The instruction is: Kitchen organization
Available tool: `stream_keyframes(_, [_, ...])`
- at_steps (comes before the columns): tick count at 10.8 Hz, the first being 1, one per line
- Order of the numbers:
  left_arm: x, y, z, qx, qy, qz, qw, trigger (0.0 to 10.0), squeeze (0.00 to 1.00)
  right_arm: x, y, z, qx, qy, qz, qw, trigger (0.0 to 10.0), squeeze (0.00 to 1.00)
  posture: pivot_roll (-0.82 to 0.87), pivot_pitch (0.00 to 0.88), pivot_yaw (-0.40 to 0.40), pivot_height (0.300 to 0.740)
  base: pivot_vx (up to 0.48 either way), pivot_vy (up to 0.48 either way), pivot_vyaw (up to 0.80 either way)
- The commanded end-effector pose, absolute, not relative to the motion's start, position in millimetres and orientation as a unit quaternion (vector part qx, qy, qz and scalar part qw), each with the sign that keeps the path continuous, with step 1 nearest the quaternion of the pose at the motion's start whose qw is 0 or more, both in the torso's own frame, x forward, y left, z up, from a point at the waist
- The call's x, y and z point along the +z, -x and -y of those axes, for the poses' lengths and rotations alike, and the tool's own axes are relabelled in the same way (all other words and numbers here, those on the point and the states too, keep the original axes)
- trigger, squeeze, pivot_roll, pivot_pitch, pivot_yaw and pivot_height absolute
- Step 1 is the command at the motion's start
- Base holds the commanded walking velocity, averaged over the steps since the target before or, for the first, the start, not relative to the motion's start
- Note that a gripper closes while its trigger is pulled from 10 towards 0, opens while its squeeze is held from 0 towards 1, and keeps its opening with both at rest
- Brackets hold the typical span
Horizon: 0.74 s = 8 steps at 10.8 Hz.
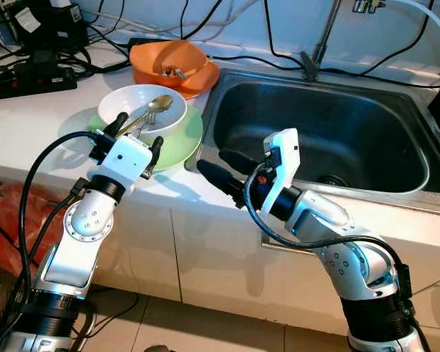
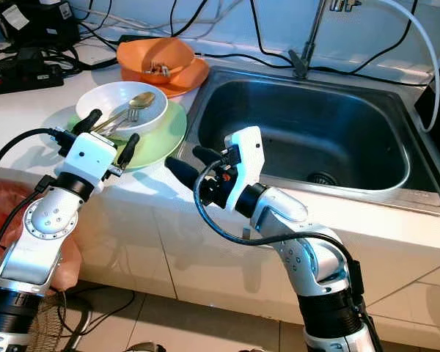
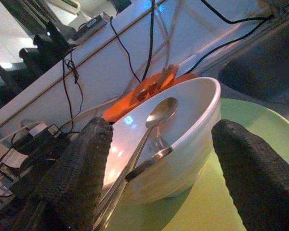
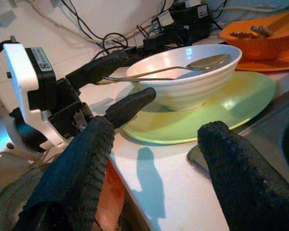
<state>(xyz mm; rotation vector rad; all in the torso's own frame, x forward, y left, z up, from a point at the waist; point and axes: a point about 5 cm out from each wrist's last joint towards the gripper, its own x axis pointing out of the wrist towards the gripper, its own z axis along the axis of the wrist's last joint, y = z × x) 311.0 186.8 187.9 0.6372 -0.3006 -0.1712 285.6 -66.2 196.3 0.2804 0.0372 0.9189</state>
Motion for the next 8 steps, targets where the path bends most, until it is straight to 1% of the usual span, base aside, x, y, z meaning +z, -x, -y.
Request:
stream_keyframes(1, [189.2,-314.4,-189.9,-0.082,-0.316,0.144,0.934,2.2,0.00,200.4,-282.1,66.3,0.448,-0.134,-0.014,0.884,10.0,0.00,0.12,0.067,-0.032,0.740,0.000,0.000,0.00])
stream_keyframes(2, [189.5,-314.9,-191.3,-0.083,-0.315,0.143,0.935,0.0,0.00,201.0,-280.4,66.0,0.455,-0.134,-0.016,0.880,10.0,0.00,0.12,0.068,-0.034,0.740,0.000,0.000,0.00])
stream_keyframes(8, [189.7,-314.8,-192.3,-0.081,-0.313,0.144,0.935,0.0,0.00,199.0,-278.8,64.7,0.457,-0.130,-0.021,0.879,10.0,0.00,0.12,0.065,-0.037,0.740,0.000,0.000,0.00])
